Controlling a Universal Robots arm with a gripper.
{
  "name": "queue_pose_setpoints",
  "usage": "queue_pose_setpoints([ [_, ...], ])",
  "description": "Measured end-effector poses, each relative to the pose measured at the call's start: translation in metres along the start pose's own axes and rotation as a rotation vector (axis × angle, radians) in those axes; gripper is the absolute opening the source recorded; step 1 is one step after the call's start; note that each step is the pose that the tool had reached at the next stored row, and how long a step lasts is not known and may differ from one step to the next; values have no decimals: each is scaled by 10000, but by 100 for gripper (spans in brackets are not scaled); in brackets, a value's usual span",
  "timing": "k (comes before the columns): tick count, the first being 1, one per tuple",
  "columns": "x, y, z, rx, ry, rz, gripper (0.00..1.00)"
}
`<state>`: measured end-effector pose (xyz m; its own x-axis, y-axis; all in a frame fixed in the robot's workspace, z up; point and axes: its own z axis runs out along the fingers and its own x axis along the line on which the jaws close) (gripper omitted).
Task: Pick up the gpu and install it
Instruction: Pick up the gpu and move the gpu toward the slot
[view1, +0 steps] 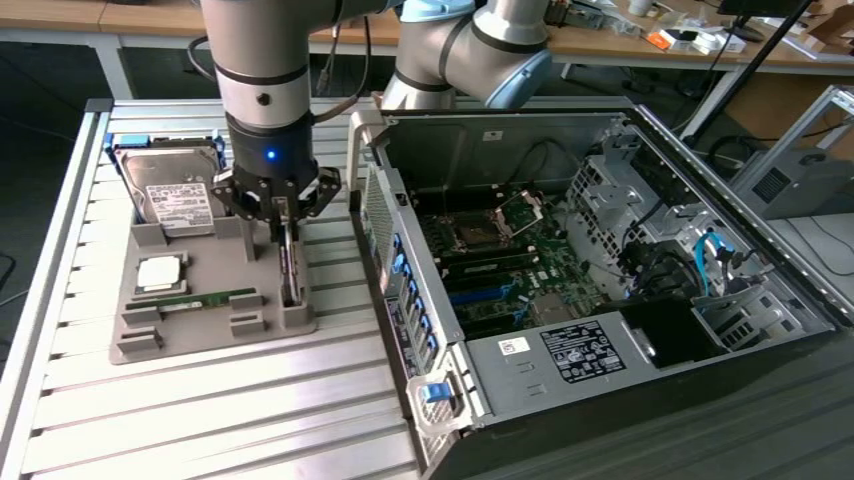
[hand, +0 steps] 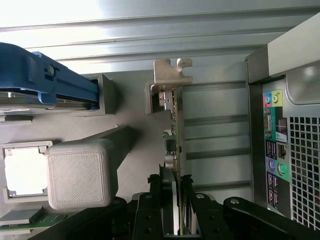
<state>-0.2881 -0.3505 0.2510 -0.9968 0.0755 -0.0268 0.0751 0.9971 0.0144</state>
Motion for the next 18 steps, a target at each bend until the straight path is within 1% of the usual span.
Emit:
queue_pose_setpoints([
  [11,-2,1,-77,0,0,0,27],
  [18,-4,2,-160,0,0,0,27],
])
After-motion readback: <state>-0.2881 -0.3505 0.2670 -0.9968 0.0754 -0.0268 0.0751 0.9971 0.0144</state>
